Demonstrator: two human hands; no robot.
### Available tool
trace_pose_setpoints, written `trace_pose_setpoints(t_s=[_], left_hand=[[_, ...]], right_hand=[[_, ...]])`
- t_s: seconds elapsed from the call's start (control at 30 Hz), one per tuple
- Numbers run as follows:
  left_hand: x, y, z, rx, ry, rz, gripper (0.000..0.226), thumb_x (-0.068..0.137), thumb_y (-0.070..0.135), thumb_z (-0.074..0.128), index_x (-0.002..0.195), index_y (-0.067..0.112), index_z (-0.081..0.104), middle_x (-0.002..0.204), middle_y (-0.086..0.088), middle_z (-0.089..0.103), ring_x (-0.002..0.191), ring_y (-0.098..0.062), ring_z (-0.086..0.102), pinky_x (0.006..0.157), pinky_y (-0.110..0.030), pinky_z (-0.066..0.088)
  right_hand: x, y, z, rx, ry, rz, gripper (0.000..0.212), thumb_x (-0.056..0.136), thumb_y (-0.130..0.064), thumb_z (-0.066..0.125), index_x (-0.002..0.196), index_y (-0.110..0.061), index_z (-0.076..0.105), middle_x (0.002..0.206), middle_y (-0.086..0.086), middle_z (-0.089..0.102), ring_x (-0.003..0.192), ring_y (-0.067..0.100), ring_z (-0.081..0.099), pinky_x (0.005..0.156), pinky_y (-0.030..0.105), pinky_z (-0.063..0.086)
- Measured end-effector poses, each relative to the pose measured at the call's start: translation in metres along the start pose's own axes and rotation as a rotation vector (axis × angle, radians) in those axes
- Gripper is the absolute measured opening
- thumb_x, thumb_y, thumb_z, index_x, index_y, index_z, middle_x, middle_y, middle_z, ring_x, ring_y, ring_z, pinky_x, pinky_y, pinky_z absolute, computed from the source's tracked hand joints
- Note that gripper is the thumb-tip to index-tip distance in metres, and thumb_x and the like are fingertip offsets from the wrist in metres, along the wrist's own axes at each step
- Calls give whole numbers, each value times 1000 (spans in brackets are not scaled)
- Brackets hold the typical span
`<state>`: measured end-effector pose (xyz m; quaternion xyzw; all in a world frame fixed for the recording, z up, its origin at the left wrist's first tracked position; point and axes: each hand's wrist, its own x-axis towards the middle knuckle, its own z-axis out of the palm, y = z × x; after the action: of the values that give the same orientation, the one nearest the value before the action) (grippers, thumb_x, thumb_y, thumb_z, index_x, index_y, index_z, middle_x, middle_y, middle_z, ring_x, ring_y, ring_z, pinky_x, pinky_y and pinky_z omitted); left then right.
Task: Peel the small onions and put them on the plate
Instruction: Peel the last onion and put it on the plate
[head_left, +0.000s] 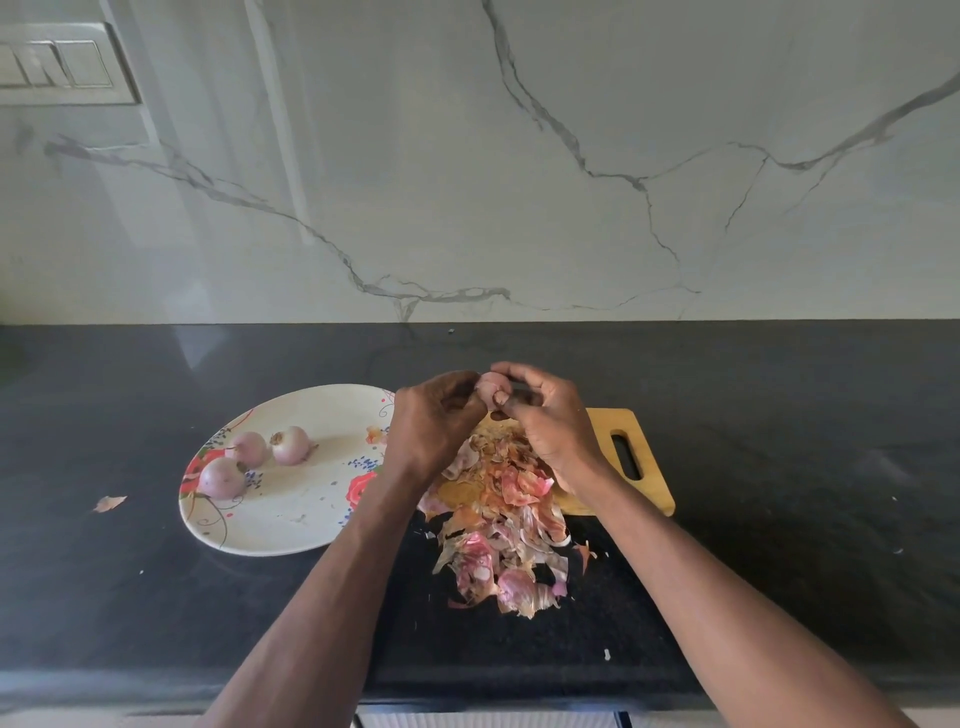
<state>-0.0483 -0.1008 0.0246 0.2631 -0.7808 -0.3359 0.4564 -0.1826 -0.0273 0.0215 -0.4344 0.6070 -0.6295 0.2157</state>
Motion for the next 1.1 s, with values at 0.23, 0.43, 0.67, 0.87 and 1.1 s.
trace_pose_setpoints(t_s=[0.23,0.43,0.67,0.87,1.1], left_hand=[[-2,4,1,-106,18,-73,21,89,16,76,108,7,77,92,0,78,83,-4,74,76,-21,59],[-1,8,1,-232,40,-164,12,88,4,73,97,12,78,76,3,77,71,-15,75,66,-21,58],[2,5,0,-309,51,-210,18,87,-1,71,91,16,77,78,-5,78,73,-27,75,70,-33,63],[4,4,0,-324,73,-236,23,86,-3,70,87,19,77,79,-7,78,73,-27,76,72,-38,63],[6,-1,-1,-181,113,-264,14,87,2,68,95,8,77,76,-6,76,68,-19,75,69,-34,63]], right_hand=[[-2,3,-1,-29,-16,-32,33,92,-9,71,123,-19,70,117,-2,73,113,12,66,99,44,55],[-3,4,-1,70,-16,-19,32,91,0,68,121,-14,70,114,3,74,110,18,68,95,44,57],[-5,-3,1,234,-49,36,34,90,10,62,114,-14,69,113,5,74,105,13,68,86,28,56],[-2,-3,2,449,-67,146,38,89,16,56,115,-8,69,116,14,72,108,24,67,96,36,52],[-2,-14,1,810,-145,256,31,97,12,45,124,6,59,109,19,71,96,25,72,81,26,60]])
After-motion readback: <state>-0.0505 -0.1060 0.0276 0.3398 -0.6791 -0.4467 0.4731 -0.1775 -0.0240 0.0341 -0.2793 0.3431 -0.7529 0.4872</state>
